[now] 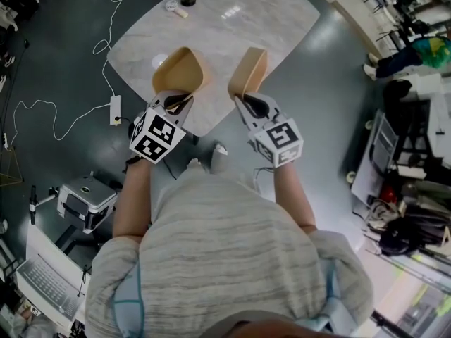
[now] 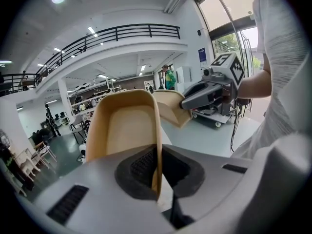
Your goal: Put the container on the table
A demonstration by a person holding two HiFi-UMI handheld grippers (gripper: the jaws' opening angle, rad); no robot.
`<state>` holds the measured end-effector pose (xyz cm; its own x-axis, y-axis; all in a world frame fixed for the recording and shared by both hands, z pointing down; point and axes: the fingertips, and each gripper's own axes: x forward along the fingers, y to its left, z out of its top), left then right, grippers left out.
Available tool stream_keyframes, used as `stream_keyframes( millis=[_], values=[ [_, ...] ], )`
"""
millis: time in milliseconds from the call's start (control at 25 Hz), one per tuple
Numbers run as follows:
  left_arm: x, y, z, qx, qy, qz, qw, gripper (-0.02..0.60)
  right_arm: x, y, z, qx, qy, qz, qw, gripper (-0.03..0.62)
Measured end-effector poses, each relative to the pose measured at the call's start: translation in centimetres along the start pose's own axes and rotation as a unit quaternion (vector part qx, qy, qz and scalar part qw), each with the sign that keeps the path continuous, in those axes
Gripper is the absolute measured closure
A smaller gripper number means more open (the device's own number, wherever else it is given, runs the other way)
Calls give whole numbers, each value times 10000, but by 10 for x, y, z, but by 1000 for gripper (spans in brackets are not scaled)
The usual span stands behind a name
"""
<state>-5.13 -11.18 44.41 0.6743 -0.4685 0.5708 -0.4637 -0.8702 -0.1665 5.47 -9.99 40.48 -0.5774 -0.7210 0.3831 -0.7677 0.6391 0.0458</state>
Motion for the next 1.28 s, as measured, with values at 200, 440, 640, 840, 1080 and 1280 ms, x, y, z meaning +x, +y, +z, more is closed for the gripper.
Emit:
stream_keyframes(
  millis=[200,440,640,840,1080,1280],
  values=[
    [11,2,5,-89,73,19,9999,578,3,-14,0,-52,99,114,9999,571],
    [23,5,9,-196,117,50,9997,578,9,-27,0,-178,227,274,9992,571],
    [30,9,7,-265,156,116,9995,578,16,-34,-8,-487,355,444,9972,571],
    [34,16,3,-339,193,183,9991,578,26,-35,-10,-664,602,644,9939,571],
    [47,25,-11,-367,382,200,9984,578,48,-45,-26,-907,898,852,9882,571],
    [60,27,-34,-408,666,104,9969,578,73,-53,-52,-872,1044,908,9865,571]
  ],
)
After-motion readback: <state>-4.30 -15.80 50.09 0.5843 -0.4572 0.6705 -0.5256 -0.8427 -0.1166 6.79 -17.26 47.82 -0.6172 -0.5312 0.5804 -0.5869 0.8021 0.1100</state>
